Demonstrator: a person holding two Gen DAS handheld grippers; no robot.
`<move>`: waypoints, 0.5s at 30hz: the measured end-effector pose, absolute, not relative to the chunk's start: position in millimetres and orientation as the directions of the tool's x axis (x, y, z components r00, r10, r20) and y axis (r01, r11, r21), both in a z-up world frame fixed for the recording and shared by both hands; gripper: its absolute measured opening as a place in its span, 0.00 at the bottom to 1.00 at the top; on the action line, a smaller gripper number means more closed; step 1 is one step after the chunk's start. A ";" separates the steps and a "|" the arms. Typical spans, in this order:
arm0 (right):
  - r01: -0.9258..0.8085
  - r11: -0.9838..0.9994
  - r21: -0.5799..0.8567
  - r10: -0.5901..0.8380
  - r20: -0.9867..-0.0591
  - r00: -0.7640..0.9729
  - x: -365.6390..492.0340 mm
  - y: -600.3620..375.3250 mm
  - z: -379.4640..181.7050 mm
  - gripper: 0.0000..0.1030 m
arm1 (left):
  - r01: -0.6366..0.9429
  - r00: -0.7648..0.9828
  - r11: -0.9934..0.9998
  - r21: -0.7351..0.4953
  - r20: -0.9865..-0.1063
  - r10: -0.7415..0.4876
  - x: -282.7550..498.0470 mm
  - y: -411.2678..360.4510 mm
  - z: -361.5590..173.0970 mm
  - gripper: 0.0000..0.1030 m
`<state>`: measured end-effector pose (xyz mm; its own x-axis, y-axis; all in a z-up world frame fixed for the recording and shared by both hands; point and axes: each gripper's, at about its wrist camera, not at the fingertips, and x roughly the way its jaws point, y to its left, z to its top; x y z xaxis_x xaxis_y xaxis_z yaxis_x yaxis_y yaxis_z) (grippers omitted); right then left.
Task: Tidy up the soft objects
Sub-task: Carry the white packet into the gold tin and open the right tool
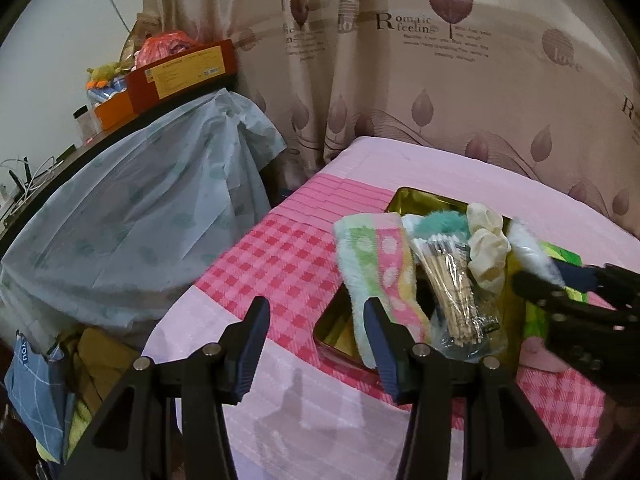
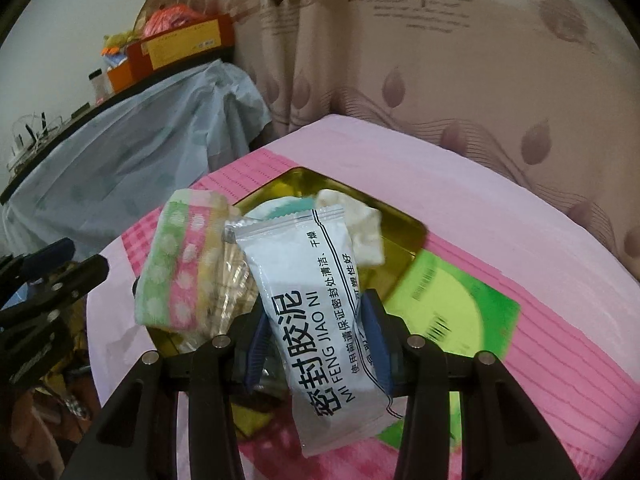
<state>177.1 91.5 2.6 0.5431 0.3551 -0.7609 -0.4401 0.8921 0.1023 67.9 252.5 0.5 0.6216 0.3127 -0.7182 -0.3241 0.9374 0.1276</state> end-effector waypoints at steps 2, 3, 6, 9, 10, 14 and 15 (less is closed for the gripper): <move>-0.446 0.890 0.097 0.352 -0.768 0.536 182.6 99.6 -2.4 0.39 | -0.331 0.623 0.935 0.124 -0.716 0.315 67.5 254.7 0.7 0.48; -0.446 0.890 0.094 0.348 -0.771 0.533 185.2 102.7 -5.8 0.39 | -0.334 0.622 0.934 0.124 -0.715 0.317 67.8 255.5 0.8 0.48; -0.439 0.895 0.082 0.334 -0.776 0.535 195.4 112.5 -13.4 0.39 | -0.340 0.626 0.933 0.120 -0.712 0.319 67.3 257.5 2.0 0.48; -0.438 0.896 0.072 0.325 -0.779 0.537 202.5 119.8 -17.5 0.39 | -0.343 0.627 0.931 0.124 -0.708 0.325 66.9 257.5 2.1 0.48; -0.436 0.897 0.069 0.322 -0.779 0.539 204.1 121.7 -18.4 0.39 | -0.342 0.626 0.931 0.126 -0.708 0.326 67.4 257.3 2.0 0.48; -0.423 0.902 0.084 0.326 -0.774 0.542 206.3 123.7 -20.9 0.41 | -0.337 0.628 0.933 0.126 -0.708 0.323 67.8 257.1 2.3 0.48; -0.420 0.903 0.086 0.327 -0.773 0.544 205.0 122.7 -20.6 0.42 | -0.337 0.630 0.933 0.126 -0.706 0.322 67.7 257.0 2.7 0.48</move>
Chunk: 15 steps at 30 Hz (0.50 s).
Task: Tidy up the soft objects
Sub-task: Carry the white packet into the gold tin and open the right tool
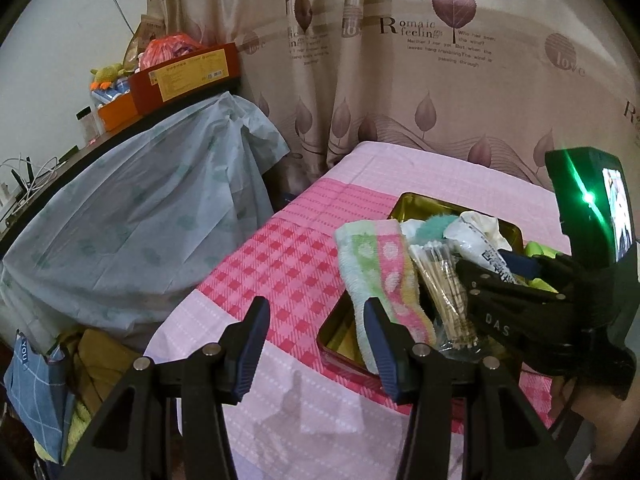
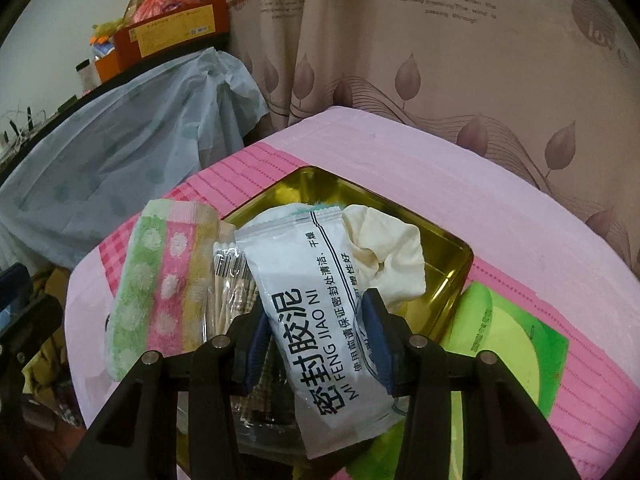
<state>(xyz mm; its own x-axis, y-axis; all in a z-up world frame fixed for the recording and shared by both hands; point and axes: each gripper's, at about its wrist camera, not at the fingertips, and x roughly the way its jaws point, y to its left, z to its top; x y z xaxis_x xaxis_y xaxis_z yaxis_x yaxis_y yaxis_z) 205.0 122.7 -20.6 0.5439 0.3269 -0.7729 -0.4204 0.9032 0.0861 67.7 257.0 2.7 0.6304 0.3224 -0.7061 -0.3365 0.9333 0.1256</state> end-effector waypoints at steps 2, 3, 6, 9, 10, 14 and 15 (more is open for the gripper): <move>-0.412 0.907 0.087 0.323 -0.769 0.551 202.7 122.3 -20.0 0.42 | -0.336 0.635 0.934 0.123 -0.703 0.321 66.5 257.0 3.3 0.48; -0.411 0.907 0.092 0.327 -0.769 0.550 201.6 122.2 -19.9 0.45 | -0.334 0.636 0.935 0.121 -0.703 0.318 66.4 257.1 3.0 0.48; -0.395 0.913 0.104 0.327 -0.765 0.555 197.3 118.9 -17.8 0.59 | -0.330 0.637 0.936 0.119 -0.704 0.314 65.7 255.7 2.8 0.48; -0.396 0.910 0.120 0.340 -0.762 0.551 193.2 115.3 -15.7 0.67 | -0.326 0.644 0.938 0.121 -0.697 0.314 66.0 252.9 3.7 0.48; -0.396 0.910 0.125 0.345 -0.760 0.551 191.4 113.9 -14.6 0.68 | -0.323 0.648 0.939 0.120 -0.695 0.311 65.6 252.3 4.1 0.48; -0.397 0.909 0.128 0.352 -0.746 0.565 182.9 109.4 -7.5 0.75 | -0.314 0.659 0.942 0.117 -0.687 0.305 64.9 249.5 6.1 0.48; -0.397 0.909 0.128 0.353 -0.743 0.569 180.2 107.9 -5.2 0.77 | -0.312 0.661 0.943 0.118 -0.686 0.305 64.7 248.8 6.2 0.48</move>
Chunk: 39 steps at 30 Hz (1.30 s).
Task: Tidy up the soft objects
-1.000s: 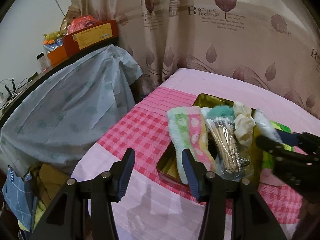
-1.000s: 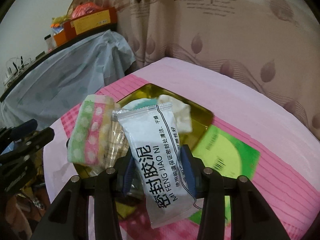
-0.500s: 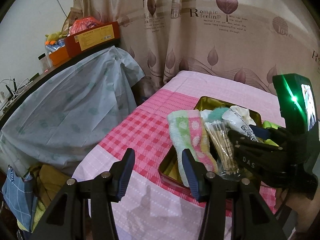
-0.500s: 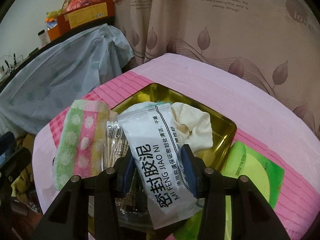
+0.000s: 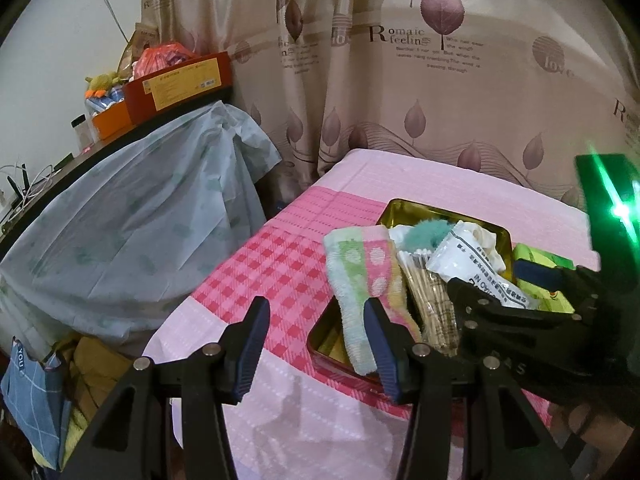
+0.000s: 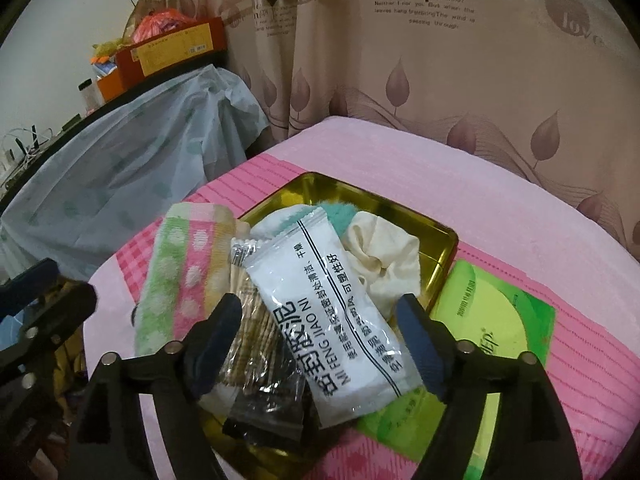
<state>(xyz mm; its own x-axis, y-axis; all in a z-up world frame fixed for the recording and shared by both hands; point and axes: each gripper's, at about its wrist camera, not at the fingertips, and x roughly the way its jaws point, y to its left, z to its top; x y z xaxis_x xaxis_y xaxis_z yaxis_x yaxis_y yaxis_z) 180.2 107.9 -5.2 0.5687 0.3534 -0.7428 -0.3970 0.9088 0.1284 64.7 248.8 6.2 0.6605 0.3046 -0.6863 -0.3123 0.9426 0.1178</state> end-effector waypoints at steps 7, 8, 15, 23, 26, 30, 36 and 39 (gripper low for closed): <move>-0.360 0.927 0.105 0.315 -0.738 0.596 153.7 87.7 6.9 0.89 | -0.302 0.666 0.946 0.114 -0.685 0.295 64.5 246.5 6.8 0.48; -0.352 0.930 0.101 0.307 -0.739 0.599 149.8 84.7 7.8 0.92 | -0.299 0.666 0.947 0.114 -0.687 0.293 64.8 246.1 6.5 0.48; -0.330 0.941 0.078 0.278 -0.737 0.616 108.6 66.9 10.5 0.97 | -0.273 0.669 0.955 0.115 -0.690 0.275 63.7 239.3 6.0 0.48; -0.251 0.962 0.111 0.249 -0.740 0.625 84.9 45.0 7.1 0.99 | -0.200 0.690 0.973 0.116 -0.688 0.224 59.3 220.5 7.0 0.49; -0.231 0.966 0.117 0.240 -0.742 0.626 82.7 39.6 5.4 0.99 | -0.179 0.696 0.977 0.116 -0.687 0.209 58.5 214.8 7.4 0.52; -0.215 0.969 0.126 0.235 -0.747 0.622 82.3 38.2 1.5 0.99 | -0.157 0.701 0.979 0.126 -0.684 0.201 57.6 208.4 6.5 0.53; -0.224 0.967 0.119 0.235 -0.752 0.616 81.0 42.5 -2.0 0.99 | -0.148 0.700 0.980 0.132 -0.686 0.198 58.1 206.2 4.8 0.53; -0.227 0.967 0.118 0.237 -0.753 0.614 80.3 43.7 -2.7 0.99 | -0.147 0.699 0.980 0.131 -0.688 0.197 58.2 206.1 4.6 0.53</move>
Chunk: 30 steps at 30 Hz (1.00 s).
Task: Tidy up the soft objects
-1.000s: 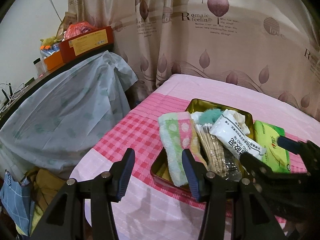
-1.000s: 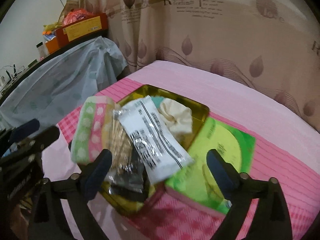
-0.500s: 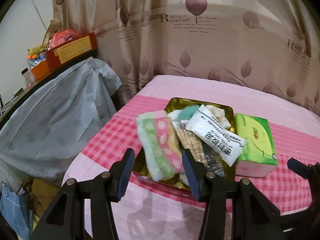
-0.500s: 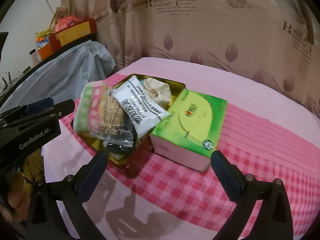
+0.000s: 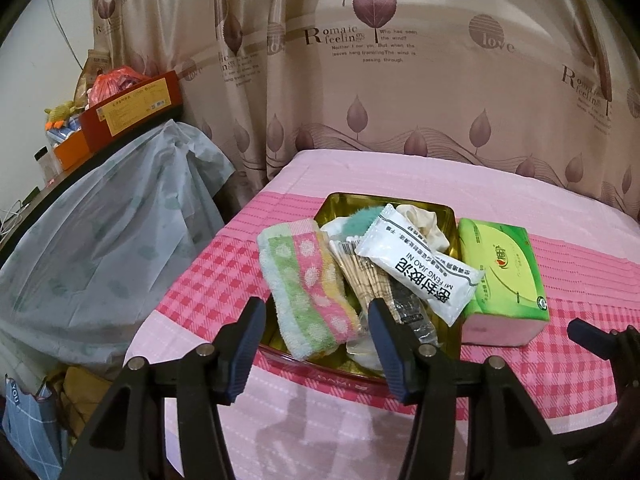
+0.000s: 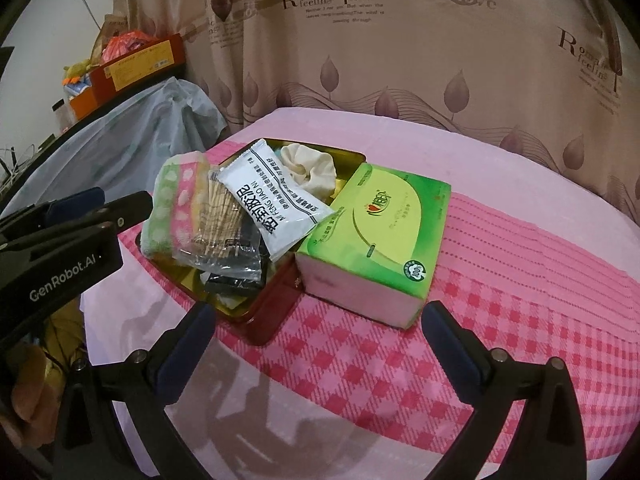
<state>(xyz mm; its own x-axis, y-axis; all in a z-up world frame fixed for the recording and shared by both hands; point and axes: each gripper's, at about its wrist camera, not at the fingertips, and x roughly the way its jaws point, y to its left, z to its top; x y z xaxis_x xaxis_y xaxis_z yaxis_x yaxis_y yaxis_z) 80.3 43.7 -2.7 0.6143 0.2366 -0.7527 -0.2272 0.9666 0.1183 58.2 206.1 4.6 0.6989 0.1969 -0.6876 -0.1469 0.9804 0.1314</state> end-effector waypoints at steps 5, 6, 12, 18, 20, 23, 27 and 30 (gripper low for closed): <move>-0.232 0.966 0.114 0.237 -0.752 0.615 78.8 45.3 -2.5 0.99 | -0.147 0.697 0.980 0.132 -0.689 0.197 59.1 205.3 3.5 0.53; -0.235 0.966 0.113 0.237 -0.752 0.615 77.4 46.1 -2.6 0.99 | -0.145 0.697 0.981 0.130 -0.690 0.195 59.0 205.5 3.6 0.53; -0.243 0.964 0.111 0.242 -0.751 0.614 75.7 49.7 -2.2 0.99 | -0.146 0.696 0.981 0.130 -0.691 0.195 59.5 204.7 2.4 0.53; -0.243 0.964 0.108 0.239 -0.751 0.615 75.6 50.5 -2.3 0.99 | -0.149 0.696 0.980 0.132 -0.690 0.198 59.8 204.7 2.1 0.53; -0.245 0.963 0.111 0.242 -0.752 0.613 75.5 50.5 -2.3 0.99 | -0.147 0.697 0.980 0.131 -0.690 0.197 59.9 205.1 2.3 0.53; -0.250 0.962 0.109 0.244 -0.754 0.610 76.3 51.2 -3.0 0.99 | -0.147 0.696 0.980 0.132 -0.690 0.197 59.7 205.3 2.5 0.53; -0.251 0.962 0.107 0.243 -0.755 0.609 76.4 51.7 -3.3 0.99 | -0.147 0.696 0.980 0.132 -0.690 0.197 59.9 205.4 2.3 0.53; -0.250 0.962 0.108 0.243 -0.756 0.608 75.9 52.1 -3.5 0.99 | -0.147 0.696 0.980 0.131 -0.691 0.197 59.8 205.4 2.3 0.53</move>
